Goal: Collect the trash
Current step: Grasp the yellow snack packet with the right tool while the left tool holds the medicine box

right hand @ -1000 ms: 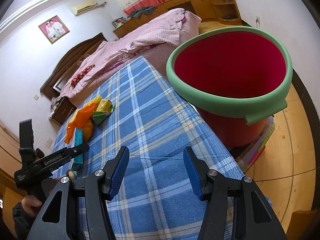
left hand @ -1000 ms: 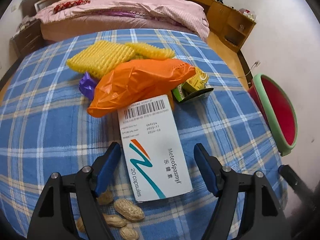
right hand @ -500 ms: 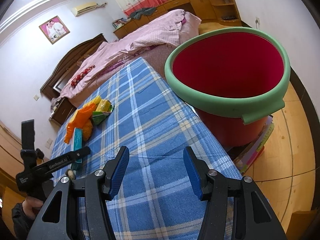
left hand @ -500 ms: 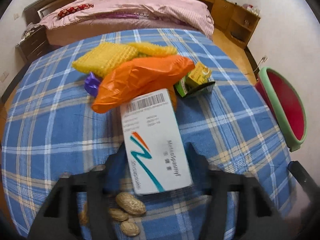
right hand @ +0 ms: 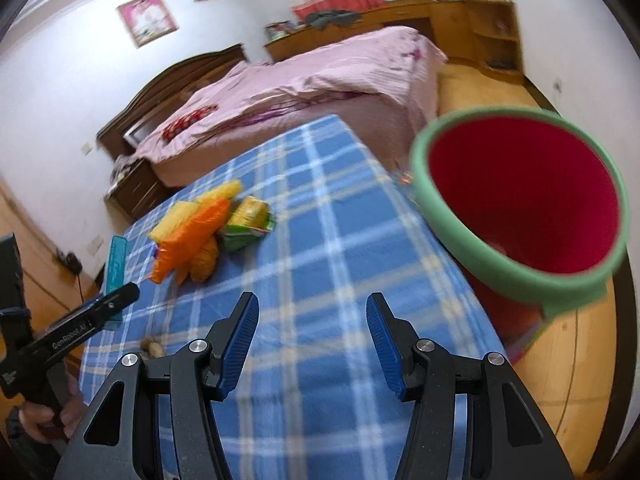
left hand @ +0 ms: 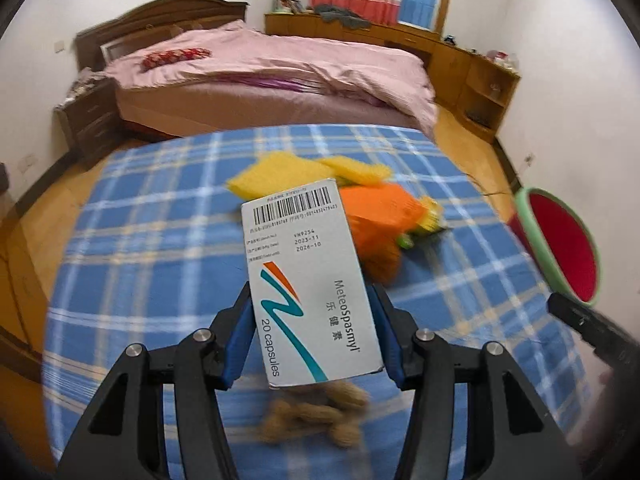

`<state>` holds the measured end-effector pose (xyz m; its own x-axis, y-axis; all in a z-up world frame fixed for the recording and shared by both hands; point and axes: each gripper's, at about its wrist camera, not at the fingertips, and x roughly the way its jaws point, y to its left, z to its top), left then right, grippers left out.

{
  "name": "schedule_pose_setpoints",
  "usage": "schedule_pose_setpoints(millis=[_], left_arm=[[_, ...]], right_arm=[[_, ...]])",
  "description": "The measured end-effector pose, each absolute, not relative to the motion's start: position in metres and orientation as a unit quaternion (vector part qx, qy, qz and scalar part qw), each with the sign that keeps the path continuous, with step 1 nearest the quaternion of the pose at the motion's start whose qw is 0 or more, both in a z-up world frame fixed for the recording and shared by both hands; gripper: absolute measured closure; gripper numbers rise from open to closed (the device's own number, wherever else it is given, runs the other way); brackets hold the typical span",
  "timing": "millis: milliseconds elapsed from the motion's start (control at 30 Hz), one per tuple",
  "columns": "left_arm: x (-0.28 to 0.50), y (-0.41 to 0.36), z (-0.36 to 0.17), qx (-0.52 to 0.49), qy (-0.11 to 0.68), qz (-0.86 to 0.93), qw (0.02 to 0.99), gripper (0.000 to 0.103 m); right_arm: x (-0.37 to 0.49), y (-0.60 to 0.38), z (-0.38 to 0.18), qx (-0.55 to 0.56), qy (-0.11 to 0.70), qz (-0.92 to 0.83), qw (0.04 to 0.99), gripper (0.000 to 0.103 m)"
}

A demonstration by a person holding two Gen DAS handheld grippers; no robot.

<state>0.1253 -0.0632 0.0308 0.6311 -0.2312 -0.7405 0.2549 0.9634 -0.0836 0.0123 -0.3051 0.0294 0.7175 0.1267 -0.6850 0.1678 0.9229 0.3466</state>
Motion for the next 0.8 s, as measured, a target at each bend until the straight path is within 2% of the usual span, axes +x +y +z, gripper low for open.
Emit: schedule_pose_setpoints(millis=[367,800], left_arm=[[0.177,-0.035,0.026,0.009,0.39,-0.087,0.917,0.048],[0.198,-0.028,-0.015,-0.028,0.428,-0.102,0.898,0.048]], right_arm=[[0.109,-0.27,0.028,0.094,0.409,0.013,0.908,0.045],[0.179,-0.244,-0.004,0.001,0.441,0.056,0.896,0.045]])
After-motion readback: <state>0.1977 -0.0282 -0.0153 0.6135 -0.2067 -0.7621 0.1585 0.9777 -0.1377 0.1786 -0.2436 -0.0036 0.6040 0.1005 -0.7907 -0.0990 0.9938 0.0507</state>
